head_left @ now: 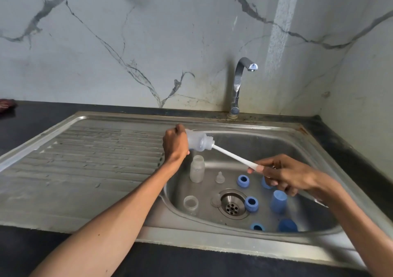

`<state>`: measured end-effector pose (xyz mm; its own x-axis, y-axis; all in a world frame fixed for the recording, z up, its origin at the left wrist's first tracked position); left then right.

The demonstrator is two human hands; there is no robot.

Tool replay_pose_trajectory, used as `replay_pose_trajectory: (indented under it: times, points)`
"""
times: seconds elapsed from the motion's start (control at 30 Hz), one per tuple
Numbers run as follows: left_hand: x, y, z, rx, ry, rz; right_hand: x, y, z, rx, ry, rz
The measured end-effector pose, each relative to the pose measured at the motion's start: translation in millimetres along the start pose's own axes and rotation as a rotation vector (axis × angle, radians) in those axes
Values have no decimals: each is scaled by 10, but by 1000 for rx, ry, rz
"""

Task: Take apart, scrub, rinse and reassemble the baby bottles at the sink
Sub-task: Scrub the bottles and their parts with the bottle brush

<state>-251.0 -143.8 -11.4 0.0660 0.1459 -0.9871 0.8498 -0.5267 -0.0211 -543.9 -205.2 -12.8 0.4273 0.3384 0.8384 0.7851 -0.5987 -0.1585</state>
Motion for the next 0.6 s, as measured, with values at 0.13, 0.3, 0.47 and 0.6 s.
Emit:
replay_pose_trajectory:
  times: [0.13, 0.3, 0.47, 0.6]
  points:
    - [-15, 16, 13, 15, -32, 22, -44, -6, -54, 8, -46, -14]
    - [130, 141, -52, -4, -27, -151, -14, -56, -286, -108, -493, 22]
    - [165, 105, 31, 103, -79, -323, 121, -235, -657, -646, -645, -25]
    - [191, 57, 42, 177, -142, -383, 196, -341, -676, -661, -661, -16]
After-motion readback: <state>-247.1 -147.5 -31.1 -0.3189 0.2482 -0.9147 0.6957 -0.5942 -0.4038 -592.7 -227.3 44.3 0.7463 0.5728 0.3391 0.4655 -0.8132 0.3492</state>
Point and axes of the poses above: each hand's wrist, its own y-axis towards the middle knuckle, its own z-axis out of the palm, x = y × z, the point moved 7 cm from there along y, towards the middle knuckle, and after that the axes turned 9 degrees about -z, right-handed, at the moved point
